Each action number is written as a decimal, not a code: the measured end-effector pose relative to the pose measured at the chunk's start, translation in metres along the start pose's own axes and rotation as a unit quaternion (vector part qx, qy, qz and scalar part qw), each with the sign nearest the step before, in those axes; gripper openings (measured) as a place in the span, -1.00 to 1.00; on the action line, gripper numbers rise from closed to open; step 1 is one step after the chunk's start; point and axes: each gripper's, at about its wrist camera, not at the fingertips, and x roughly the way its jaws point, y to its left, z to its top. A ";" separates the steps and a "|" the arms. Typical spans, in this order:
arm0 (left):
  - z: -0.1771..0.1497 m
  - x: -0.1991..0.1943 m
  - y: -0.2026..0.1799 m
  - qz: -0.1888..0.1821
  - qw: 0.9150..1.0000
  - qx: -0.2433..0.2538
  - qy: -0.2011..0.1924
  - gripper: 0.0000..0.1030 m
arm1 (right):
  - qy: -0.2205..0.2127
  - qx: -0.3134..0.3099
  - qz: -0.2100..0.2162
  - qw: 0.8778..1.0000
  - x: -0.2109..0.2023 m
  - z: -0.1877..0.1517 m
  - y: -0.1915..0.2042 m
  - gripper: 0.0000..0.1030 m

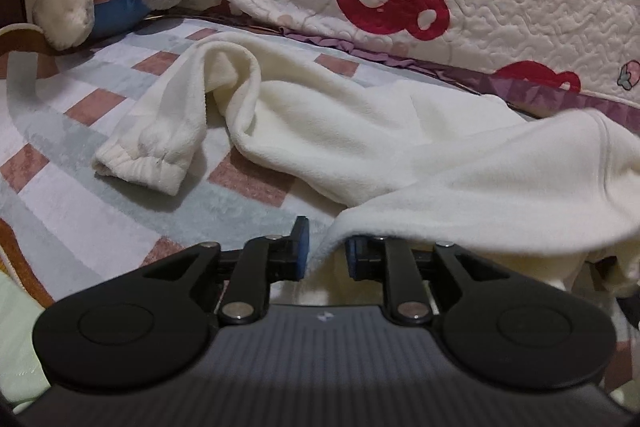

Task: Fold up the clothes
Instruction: 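Pull the hem with the left gripper while the right gripper holds the fleece body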

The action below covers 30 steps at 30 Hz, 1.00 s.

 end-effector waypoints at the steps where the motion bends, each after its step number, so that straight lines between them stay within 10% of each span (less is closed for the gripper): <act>1: 0.000 0.001 0.001 0.000 1.000 -0.004 0.001 -0.38 | 0.003 0.003 0.010 1.000 0.005 0.003 -0.005 -0.65; 10: -0.001 0.005 0.027 -0.002 0.997 -0.081 0.012 -0.21 | 0.062 0.017 0.075 0.995 0.028 -0.008 -0.039 0.20; 18: -0.006 0.012 0.060 -0.059 0.978 -0.199 0.027 -0.19 | 0.086 0.009 0.032 0.996 0.020 -0.032 -0.043 0.19; 24: -0.003 0.008 0.058 -0.068 0.978 -0.198 0.021 -0.19 | 0.129 -0.037 0.045 0.990 0.031 -0.036 -0.031 -0.38; 30: -0.004 0.004 0.052 -0.102 0.974 -0.193 0.057 -0.19 | 0.037 -0.085 0.006 0.996 -0.039 -0.002 -0.054 -0.91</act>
